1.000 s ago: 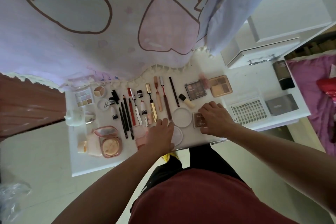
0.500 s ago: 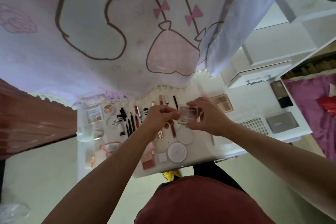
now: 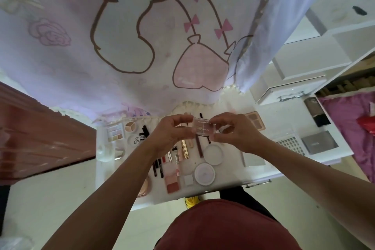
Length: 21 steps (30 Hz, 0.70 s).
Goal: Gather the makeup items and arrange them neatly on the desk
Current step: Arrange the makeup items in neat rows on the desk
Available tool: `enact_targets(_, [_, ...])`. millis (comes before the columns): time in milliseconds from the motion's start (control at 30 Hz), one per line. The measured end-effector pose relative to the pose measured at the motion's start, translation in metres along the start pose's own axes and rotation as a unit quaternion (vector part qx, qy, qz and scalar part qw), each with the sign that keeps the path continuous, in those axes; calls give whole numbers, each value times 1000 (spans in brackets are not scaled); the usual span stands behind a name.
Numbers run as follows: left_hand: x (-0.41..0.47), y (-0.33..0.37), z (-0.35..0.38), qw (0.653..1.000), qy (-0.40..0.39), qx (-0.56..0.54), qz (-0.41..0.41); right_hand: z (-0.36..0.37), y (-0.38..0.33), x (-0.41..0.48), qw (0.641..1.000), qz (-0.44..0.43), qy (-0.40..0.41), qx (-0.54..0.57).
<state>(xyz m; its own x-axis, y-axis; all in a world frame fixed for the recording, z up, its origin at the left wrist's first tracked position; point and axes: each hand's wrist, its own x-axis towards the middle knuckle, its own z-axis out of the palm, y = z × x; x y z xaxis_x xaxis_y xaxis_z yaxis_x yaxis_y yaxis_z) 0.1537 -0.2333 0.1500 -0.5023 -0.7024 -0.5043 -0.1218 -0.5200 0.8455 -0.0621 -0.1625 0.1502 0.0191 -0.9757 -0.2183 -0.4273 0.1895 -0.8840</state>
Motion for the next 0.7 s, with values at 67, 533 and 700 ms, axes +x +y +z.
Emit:
enact_targets(67, [-4, 2, -4, 1000, -10, 19, 15, 1, -4, 1, 1000, 10, -5, 24])
enact_targets(533, [-27, 9, -8, 998, 5, 12, 68, -2, -26, 3, 998, 37, -45, 28])
enact_targets(700, [-27, 9, -2, 997, 7, 4, 72, -11, -31, -2, 994, 43, -72, 64])
